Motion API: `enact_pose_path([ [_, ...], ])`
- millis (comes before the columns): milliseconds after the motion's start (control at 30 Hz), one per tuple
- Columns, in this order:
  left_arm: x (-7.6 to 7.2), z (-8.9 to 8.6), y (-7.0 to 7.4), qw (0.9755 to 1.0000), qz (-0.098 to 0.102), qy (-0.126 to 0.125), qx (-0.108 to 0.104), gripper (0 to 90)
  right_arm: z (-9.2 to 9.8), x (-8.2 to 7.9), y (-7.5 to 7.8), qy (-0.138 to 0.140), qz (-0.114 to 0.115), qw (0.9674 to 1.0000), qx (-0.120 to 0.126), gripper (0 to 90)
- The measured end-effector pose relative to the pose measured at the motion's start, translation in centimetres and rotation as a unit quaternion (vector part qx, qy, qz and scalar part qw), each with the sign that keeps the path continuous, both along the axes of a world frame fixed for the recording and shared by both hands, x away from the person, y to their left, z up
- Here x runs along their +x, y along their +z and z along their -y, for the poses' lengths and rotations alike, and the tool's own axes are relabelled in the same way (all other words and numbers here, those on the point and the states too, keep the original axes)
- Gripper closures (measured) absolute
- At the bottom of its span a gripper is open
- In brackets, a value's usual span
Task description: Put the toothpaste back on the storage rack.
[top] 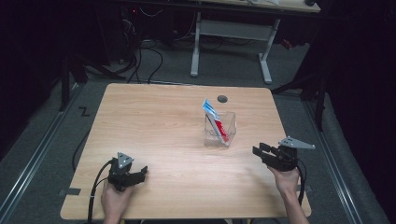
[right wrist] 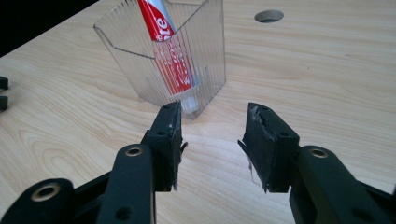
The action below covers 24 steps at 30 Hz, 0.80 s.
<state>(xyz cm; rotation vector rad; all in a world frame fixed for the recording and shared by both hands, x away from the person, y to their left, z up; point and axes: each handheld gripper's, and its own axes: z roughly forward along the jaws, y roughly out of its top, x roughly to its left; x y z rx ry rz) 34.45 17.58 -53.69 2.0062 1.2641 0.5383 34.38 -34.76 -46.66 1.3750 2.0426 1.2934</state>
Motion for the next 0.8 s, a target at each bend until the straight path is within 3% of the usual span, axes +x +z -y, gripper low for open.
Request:
enact_pose_path([
  [800,0.0,0.0,0.0,1.0,0.0,0.0,0.0,24.0,-1.5,0.6,-3.8,-0.005,-0.035,0.9991,-0.022,56.8],
])
